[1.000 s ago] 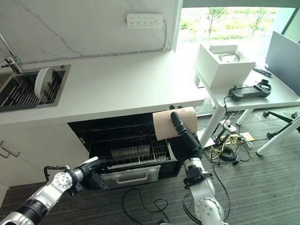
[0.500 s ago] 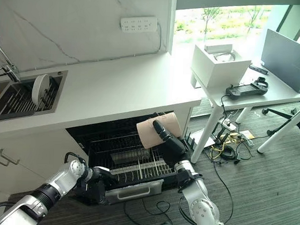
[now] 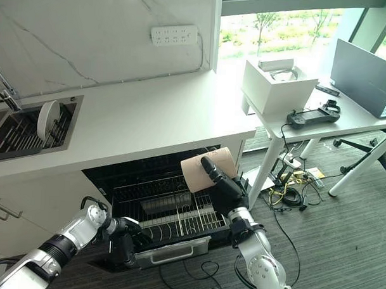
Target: Place the dishes in the dishwasher.
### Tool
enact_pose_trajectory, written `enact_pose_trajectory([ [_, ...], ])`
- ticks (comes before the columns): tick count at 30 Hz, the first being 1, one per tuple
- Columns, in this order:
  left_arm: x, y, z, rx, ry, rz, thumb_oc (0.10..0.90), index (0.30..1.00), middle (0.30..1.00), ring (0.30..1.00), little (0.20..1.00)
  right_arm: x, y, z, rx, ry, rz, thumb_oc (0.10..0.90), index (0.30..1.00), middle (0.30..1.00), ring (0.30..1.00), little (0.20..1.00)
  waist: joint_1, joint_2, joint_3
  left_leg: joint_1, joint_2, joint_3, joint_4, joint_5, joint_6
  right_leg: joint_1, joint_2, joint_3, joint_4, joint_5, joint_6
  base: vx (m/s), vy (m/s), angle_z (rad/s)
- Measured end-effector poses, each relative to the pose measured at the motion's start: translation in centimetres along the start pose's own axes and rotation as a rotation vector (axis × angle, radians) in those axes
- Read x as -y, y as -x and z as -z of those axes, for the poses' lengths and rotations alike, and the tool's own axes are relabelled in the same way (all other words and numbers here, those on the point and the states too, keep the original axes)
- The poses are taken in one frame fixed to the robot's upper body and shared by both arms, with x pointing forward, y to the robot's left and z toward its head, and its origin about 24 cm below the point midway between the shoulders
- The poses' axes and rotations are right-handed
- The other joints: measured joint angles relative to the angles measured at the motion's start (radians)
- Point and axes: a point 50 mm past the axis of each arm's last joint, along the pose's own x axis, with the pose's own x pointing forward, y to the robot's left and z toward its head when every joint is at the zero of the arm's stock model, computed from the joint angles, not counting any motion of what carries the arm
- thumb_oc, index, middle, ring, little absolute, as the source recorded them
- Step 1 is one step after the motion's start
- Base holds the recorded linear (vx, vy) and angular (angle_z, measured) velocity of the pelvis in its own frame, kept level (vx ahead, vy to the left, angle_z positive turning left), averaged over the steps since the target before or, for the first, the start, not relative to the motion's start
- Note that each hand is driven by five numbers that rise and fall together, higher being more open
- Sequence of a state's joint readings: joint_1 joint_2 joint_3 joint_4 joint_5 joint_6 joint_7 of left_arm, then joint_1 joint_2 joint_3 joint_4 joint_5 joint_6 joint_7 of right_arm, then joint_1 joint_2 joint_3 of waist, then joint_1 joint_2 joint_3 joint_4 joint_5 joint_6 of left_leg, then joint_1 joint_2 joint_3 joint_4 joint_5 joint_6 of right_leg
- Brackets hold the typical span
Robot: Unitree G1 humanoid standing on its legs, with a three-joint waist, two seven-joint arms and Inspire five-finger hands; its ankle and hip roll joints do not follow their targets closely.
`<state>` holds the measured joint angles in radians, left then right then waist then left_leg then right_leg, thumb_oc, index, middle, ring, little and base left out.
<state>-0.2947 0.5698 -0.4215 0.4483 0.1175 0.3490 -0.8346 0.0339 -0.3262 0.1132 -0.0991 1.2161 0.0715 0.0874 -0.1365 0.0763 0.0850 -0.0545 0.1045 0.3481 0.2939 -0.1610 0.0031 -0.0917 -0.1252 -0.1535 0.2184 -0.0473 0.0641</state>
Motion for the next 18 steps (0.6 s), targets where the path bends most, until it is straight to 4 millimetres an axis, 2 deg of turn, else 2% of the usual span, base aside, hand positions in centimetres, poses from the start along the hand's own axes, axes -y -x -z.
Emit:
enact_pose_trajectory([
  [3, 0.5, 1.6, 0.0, 0.205, 0.136, -0.034, 0.800, 0.900, 0.900, 0.900, 0.900, 0.9, 0.5, -1.7, 0.046, 0.032, 0.034, 0.400, 0.300, 0.300, 0.300, 0.300, 0.032, -0.001, 0.001, 0.000, -0.004, -0.006, -0.001, 0.000, 0.000, 0.003, -0.006, -0.005, 0.004, -0.002, 0.003, 0.02, -0.004, 0.10],
  [7, 0.8, 4.2, -0.5, 0.461, 0.195, -0.126, 0.800, 0.900, 0.900, 0.900, 0.900, 1.9, 1.2, -3.8, 0.130, 0.054, 0.079, 0.400, 0.300, 0.300, 0.300, 0.300, 0.073, -0.015, 0.008, -0.002, -0.014, -0.040, -0.002, -0.002, -0.011, 0.011, -0.021, -0.039, 0.013, -0.021, 0.006, 0.03, -0.016, 0.26],
  [8, 0.3, 4.8, -0.3, 0.499, 0.214, -0.184, 0.800, 0.900, 0.900, 0.900, 0.900, 2.0, 1.2, -3.9, 0.141, 0.084, 0.085, 0.400, 0.300, 0.300, 0.300, 0.300, 0.089, -0.020, 0.011, -0.007, -0.016, -0.054, -0.002, -0.008, -0.027, 0.010, -0.023, -0.050, 0.017, -0.032, 0.008, 0.04, -0.017, 0.25],
  [9, 0.0, 5.1, -0.3, 0.515, 0.217, -0.218, 0.800, 0.900, 0.900, 0.900, 0.900, 2.0, 1.2, -3.9, 0.140, 0.090, 0.086, 0.400, 0.300, 0.300, 0.300, 0.300, 0.093, -0.026, 0.015, -0.011, -0.016, -0.058, -0.002, -0.007, -0.031, 0.007, -0.024, -0.053, 0.020, -0.034, 0.008, 0.03, -0.010, 0.17],
  [10, -0.3, 5.6, -0.2, 0.532, 0.219, -0.276, 0.800, 0.900, 0.900, 0.900, 0.900, 2.0, 1.2, -3.8, 0.139, 0.095, 0.089, 0.400, 0.300, 0.300, 0.300, 0.300, 0.114, -0.033, 0.020, -0.017, -0.016, -0.060, -0.001, -0.005, -0.032, 0.004, -0.024, -0.054, 0.024, -0.034, 0.007, 0.02, -0.006, 0.13],
  [12, 0.1, 6.5, 0.6, 0.568, 0.225, -0.388, 0.800, 0.900, 0.900, 0.900, 0.900, 2.0, 1.1, -3.4, 0.140, 0.103, 0.117, 0.400, 0.300, 0.300, 0.300, 0.300, 0.121, -0.053, 0.031, -0.031, -0.018, -0.064, 0.004, 0.002, -0.015, -0.004, -0.026, -0.060, 0.026, -0.031, 0.006, 0.03, -0.011, 0.07],
  [14, 0.5, 6.9, 0.8, 0.611, 0.262, -0.461, 0.800, 0.900, 0.900, 0.900, 0.900, 1.8, 1.0, -3.0, 0.146, 0.097, 0.126, 0.400, 0.300, 0.300, 0.300, 0.300, 0.124, -0.064, 0.038, -0.031, -0.018, -0.064, 0.003, 0.003, -0.013, -0.004, -0.025, -0.063, 0.024, -0.031, 0.006, 0.05, -0.027, 0.00],
  [16, 0.6, 7.5, 0.0, 0.743, 0.326, -0.579, 0.800, 0.900, 0.900, 0.900, 0.900, 2.0, 1.2, -3.2, 0.158, 0.109, 0.145, 0.400, 0.300, 0.300, 0.300, 0.300, 0.128, -0.075, 0.047, -0.031, -0.018, -0.073, -0.001, 0.004, -0.012, 0.003, -0.024, -0.075, 0.019, -0.032, 0.005, 0.05, -0.023, 0.11],
  [18, 0.2, 7.9, -0.5, 0.789, 0.338, -0.625, 0.800, 0.900, 0.900, 0.900, 0.900, 1.9, 1.1, -3.2, 0.162, 0.136, 0.155, 0.400, 0.300, 0.300, 0.300, 0.300, 0.136, -0.076, 0.048, -0.027, -0.017, -0.080, -0.003, 0.004, -0.012, 0.010, -0.022, -0.080, 0.013, -0.038, 0.007, 0.08, -0.036, 0.12],
])
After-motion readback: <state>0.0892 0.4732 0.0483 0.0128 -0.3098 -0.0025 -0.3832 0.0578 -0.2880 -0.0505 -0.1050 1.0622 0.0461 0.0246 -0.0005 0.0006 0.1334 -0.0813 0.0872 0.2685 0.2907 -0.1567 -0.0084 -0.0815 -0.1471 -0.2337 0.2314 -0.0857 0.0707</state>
